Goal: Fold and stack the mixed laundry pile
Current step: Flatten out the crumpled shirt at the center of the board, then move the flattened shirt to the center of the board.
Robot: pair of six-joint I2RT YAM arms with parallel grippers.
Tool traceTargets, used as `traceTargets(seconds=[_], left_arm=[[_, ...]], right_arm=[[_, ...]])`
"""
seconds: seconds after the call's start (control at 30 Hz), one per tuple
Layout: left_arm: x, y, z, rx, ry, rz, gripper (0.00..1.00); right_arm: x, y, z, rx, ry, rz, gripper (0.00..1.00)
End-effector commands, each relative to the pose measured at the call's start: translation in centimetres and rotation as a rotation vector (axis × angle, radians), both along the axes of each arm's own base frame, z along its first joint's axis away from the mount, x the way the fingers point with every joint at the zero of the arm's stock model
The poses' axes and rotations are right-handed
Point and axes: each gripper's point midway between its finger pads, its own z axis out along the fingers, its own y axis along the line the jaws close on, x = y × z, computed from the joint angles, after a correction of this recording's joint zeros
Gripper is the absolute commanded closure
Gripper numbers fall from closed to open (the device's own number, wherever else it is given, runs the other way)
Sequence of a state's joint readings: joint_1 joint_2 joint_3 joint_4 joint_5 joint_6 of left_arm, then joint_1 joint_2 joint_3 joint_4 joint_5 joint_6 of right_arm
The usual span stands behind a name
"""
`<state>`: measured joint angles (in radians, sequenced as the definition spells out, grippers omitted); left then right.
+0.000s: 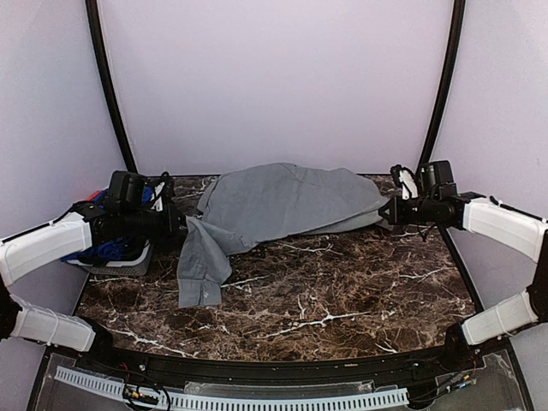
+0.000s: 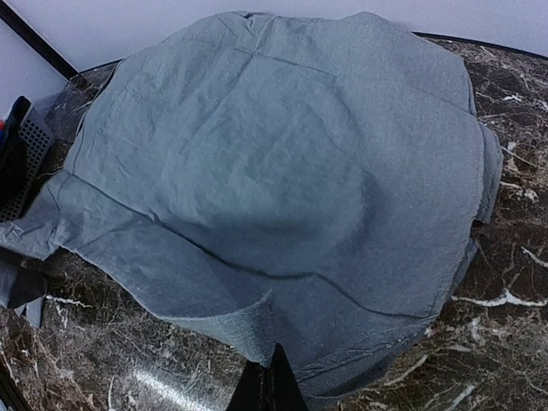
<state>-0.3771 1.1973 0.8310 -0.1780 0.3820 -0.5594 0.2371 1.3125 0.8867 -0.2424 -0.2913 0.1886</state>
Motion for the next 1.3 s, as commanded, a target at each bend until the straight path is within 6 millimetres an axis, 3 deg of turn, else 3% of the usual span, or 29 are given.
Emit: traceTargets(seconds=[0.0,0.07,0.13,0.23,0.27,0.33,0.37,0.5,0.63,0.77,0.8,0.83,0.87,0.9,0.93,0.97,1.0,1.03,1.07,1.1,1.27], left_arm=[[-3.6,4.1,-2.0,0.119,0.090,0.151,0.81],[-4.3,5.7,-3.1,0.200,0.116,0.190,0.80],[-4.9,6.1,-3.6,0.222,0.144,0.192,0.78],[-5.8,6.5,-4.8,0.253,0.242,0.207,0.68],[-5.7,6.9,-4.5,0.269,0.246,0.228,0.58],[-6.2,7.4,-4.6,0.286,0.280,0.250,0.42],[-6.4,7.4,-4.3,0.277,0.277,0.249,0.37],[-7.4,7.2,-4.1,0.263,0.283,0.224,0.34],[-6.8,5.8,-3.6,0.250,0.269,0.155,0.32],[-3.3,2.4,-1.1,0.213,0.144,0.051,0.30],[-2.1,1.2,-1.3,0.218,0.122,0.013,0.29],[-1.1,0.0,0.1,0.196,0.088,-0.018,0.29],[0.0,-1.2,-1.1,0.216,0.095,-0.057,0.29],[1.0,-2.4,-0.1,0.208,0.070,-0.080,0.29],[2.5,-3.7,-0.8,0.226,0.072,-0.109,0.31],[3.0,-5.0,-2.8,0.260,0.099,-0.154,0.31],[3.9,-5.8,-2.4,0.268,0.080,-0.164,0.33],[4.2,-6.7,-4.6,0.305,0.116,-0.192,0.35],[4.8,-7.4,-4.5,0.303,0.109,-0.202,0.37],[5.0,-7.9,-6.5,0.321,0.145,-0.213,0.40],[4.4,-9.0,-11.4,0.352,0.232,-0.238,0.54]], right_arm=[[-2.0,-0.9,0.4,0.007,-0.008,-0.053,1.00],[-3.3,-1.2,-1.1,0.002,0.050,-0.063,1.00],[-4.4,-1.2,-2.0,0.013,0.091,-0.077,1.00],[-5.6,-1.1,-3.1,0.022,0.164,-0.093,0.94],[-5.9,-1.3,-3.2,0.011,0.179,-0.106,0.84],[-6.5,-1.5,-3.1,0.011,0.194,-0.126,0.47],[-6.7,-1.5,-2.7,0.018,0.189,-0.134,0.37],[-7.4,-1.1,-0.3,0.068,0.119,-0.127,0.21],[-6.7,-0.4,0.0,0.061,0.104,-0.089,0.17],[-4.7,0.9,-0.6,0.048,0.113,-0.034,0.18],[-3.9,1.3,-0.9,0.045,0.116,-0.023,0.19],[-3.2,1.8,-1.2,0.042,0.123,-0.009,0.19],[-2.4,2.3,-1.4,0.036,0.130,0.007,0.20],[-1.6,2.8,-1.7,0.028,0.140,0.021,0.21],[-0.5,3.4,-2.3,0.017,0.150,0.038,0.22],[0.3,4.0,-2.4,0.011,0.155,0.052,0.23],[1.0,4.5,-2.8,0.004,0.163,0.066,0.24],[1.6,5.0,-3.1,-0.003,0.169,0.078,0.25],[2.2,5.5,-3.6,-0.011,0.178,0.091,0.26],[2.7,5.9,-4.2,-0.018,0.190,0.102,0.26],[3.9,7.3,-8.1,-0.066,0.269,0.153,0.31]])
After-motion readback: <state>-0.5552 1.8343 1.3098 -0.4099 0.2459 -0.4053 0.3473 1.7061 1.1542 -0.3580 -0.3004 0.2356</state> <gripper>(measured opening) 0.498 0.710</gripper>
